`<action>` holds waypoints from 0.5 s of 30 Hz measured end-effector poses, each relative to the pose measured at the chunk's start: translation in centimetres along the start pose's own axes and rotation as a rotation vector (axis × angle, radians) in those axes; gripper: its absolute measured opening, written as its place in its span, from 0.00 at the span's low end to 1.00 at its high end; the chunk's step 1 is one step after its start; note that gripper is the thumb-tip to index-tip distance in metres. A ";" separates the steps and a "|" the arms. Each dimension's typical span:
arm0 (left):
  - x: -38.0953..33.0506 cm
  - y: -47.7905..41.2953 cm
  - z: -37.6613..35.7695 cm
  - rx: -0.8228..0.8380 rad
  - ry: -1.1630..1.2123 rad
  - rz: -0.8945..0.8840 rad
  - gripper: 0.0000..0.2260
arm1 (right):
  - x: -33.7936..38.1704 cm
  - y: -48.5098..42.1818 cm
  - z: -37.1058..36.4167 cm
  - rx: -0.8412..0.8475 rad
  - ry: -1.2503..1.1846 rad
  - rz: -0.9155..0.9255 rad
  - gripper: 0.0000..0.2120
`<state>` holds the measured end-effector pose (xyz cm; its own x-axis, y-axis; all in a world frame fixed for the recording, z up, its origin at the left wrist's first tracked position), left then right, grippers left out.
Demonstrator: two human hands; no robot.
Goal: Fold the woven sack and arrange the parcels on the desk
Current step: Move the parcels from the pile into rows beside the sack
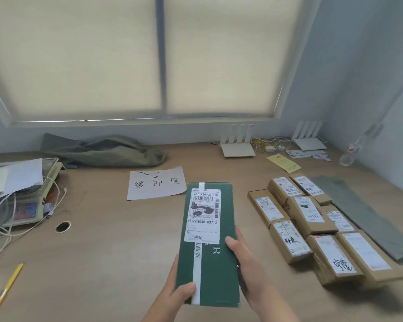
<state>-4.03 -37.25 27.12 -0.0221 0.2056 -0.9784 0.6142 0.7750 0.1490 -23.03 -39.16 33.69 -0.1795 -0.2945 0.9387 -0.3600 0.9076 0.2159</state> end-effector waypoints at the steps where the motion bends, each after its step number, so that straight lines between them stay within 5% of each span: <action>1: -0.4 -0.2 -0.2 0.019 -0.026 -0.022 0.36 | 0.0 0.1 0.1 0.004 -0.009 0.005 0.16; 6: -1.6 -2.2 -1.8 0.008 0.020 -0.076 0.33 | -0.6 0.5 2.4 -0.029 0.042 -0.035 0.17; 15: 0.5 -12.2 -6.4 -0.287 0.014 0.025 0.37 | -1.1 -2.0 12.8 -0.182 0.227 -0.129 0.18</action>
<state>-16.58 -42.83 25.75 -0.0216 0.2332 -0.9722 0.3667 0.9065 0.2093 -33.78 -44.51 28.75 0.0732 -0.3547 0.9321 -0.1933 0.9119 0.3621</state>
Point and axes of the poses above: each hand's wrist, its own y-axis away from the middle knuckle, its own z-axis out of the back of the hand, x = y × z, the point moved 1 cm from there along -y, towards the middle knuckle, and after that the axes turned 15 degrees about x, right-handed, at the moved point
